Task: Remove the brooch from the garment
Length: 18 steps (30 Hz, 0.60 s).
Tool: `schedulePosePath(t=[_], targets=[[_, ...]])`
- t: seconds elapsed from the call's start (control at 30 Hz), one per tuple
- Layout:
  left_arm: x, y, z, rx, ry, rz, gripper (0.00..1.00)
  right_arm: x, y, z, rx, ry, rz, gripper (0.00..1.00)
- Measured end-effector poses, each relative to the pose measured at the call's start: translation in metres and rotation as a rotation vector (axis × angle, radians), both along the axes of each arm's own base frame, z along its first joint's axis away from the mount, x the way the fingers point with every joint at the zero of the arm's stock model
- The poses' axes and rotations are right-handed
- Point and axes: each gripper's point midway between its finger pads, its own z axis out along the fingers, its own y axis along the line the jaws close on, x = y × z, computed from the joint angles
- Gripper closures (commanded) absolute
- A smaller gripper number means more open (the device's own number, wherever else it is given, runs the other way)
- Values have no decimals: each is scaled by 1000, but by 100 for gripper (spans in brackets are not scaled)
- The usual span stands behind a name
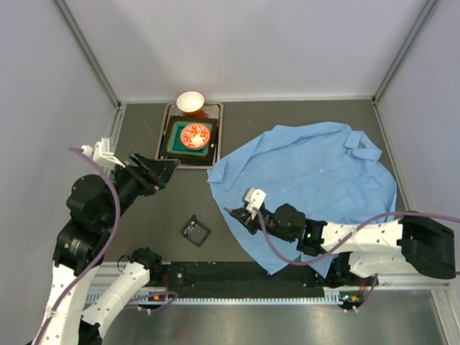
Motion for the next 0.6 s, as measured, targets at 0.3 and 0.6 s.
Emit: schedulePosePath(t=[0.3,0.6], targets=[[4,15,-4,175,-61,32,25,-32,16,-40,149,681,133,100],[18,5,-43,251,22,-19,25,-56,58,-86,157,1073,216,100]])
